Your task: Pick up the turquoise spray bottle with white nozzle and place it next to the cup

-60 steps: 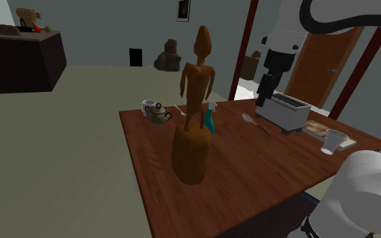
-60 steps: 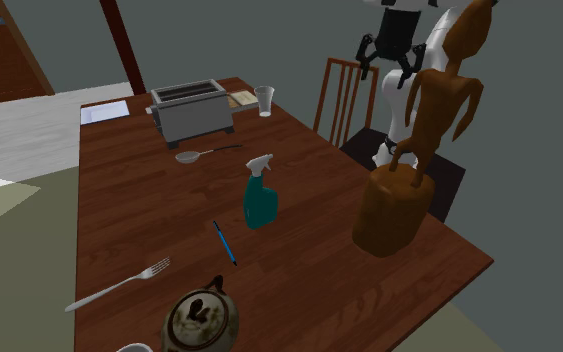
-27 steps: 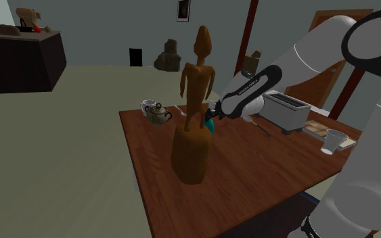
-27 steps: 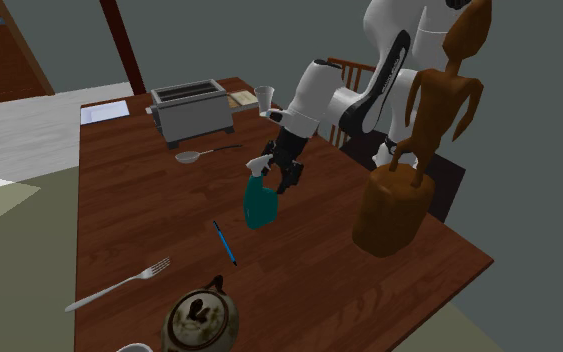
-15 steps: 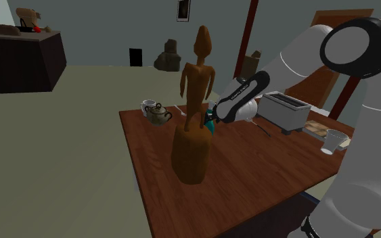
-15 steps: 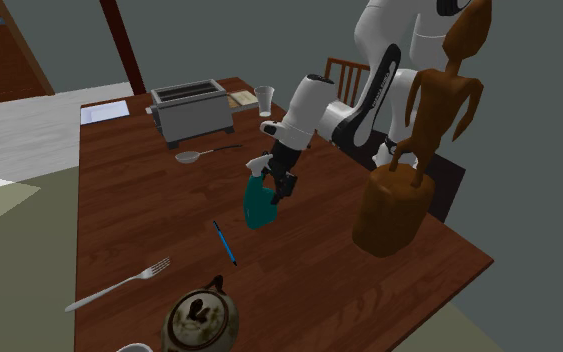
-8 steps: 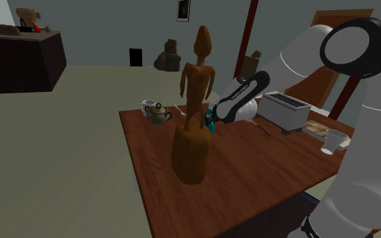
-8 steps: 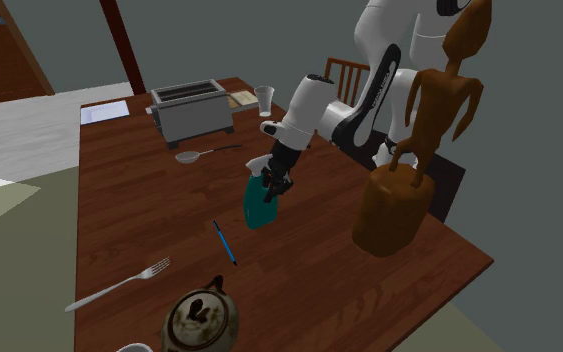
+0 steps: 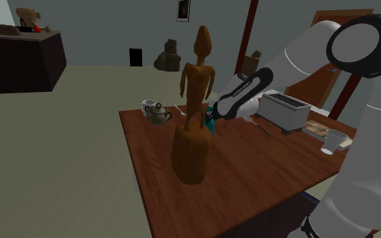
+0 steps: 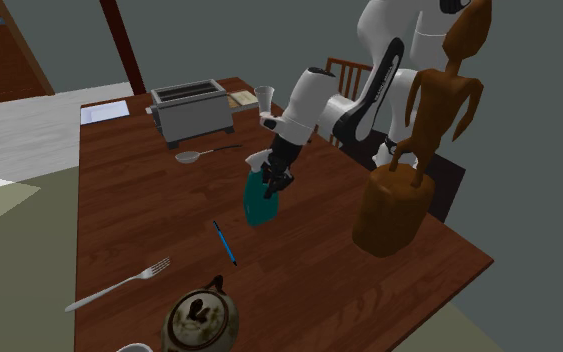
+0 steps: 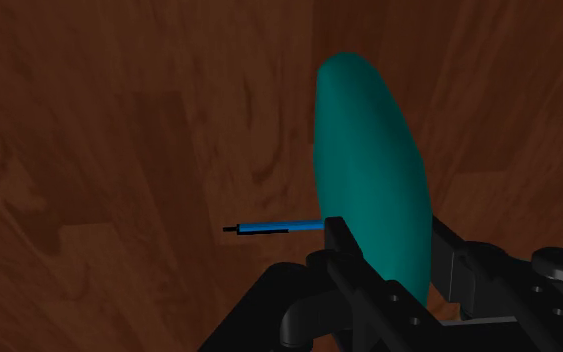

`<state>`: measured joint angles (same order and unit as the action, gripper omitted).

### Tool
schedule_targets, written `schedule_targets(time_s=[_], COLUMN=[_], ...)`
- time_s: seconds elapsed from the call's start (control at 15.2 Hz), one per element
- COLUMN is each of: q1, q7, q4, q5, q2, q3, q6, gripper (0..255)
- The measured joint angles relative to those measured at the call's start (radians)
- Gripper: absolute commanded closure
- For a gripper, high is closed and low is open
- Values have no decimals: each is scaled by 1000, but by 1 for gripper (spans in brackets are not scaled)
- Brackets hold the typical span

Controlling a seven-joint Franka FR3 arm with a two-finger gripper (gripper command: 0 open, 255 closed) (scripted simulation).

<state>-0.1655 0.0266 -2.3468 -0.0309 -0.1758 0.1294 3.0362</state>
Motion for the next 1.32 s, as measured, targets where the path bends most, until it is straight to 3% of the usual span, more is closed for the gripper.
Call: schedule_targets(time_s=[1.32], q1=[17], q7=[47], q4=[73], q5=[70], q2=[192], q3=[24], q6=[-263], gripper=[255])
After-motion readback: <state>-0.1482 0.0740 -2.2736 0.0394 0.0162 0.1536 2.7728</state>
